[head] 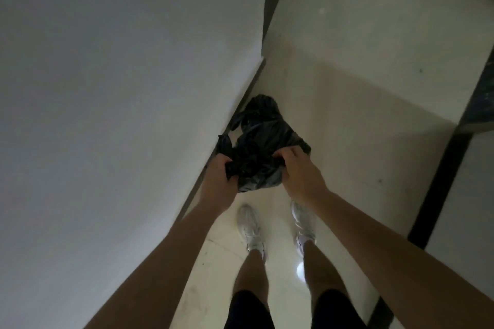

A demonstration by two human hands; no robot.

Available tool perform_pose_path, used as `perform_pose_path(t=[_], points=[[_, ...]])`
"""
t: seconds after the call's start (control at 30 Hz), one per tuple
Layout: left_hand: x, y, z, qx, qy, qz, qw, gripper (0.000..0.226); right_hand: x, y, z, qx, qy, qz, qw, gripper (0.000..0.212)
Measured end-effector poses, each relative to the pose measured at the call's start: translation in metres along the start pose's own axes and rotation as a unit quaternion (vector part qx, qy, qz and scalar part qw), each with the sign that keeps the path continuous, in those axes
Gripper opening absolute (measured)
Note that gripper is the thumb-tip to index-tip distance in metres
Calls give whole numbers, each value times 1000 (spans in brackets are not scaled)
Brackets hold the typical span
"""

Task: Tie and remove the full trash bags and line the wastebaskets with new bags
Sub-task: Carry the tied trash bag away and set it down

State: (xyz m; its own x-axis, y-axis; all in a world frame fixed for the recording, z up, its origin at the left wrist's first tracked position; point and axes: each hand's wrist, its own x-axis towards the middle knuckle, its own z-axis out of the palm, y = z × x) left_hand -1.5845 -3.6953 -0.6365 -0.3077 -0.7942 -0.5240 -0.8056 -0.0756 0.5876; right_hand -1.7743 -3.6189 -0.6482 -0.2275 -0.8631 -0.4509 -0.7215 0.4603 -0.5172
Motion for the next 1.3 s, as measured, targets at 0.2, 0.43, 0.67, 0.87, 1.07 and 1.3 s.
perform_pose_path(t=[0.2,0.43,0.67,0.87,1.07,1.3], points=[[123,-103,114,48,58,-76,994,22,109,97,144,47,-37,7,998,33],[197,-201,203,-8,19,-192,981,27,181,171,261,14,-153,6,988,38],[173,-199,197,31,62,-87,994,30,172,163,237,43,-168,19,985,42],[133,-90,113,138,167,54,975,45,156,94,108,20,5,-80,997,46],[40,73,-7,189,244,109,945,53,89,4,-73,-57,163,-192,966,54],[-118,172,-98,157,339,51,926,56,-10,-102,-206,-98,188,-317,924,60]])
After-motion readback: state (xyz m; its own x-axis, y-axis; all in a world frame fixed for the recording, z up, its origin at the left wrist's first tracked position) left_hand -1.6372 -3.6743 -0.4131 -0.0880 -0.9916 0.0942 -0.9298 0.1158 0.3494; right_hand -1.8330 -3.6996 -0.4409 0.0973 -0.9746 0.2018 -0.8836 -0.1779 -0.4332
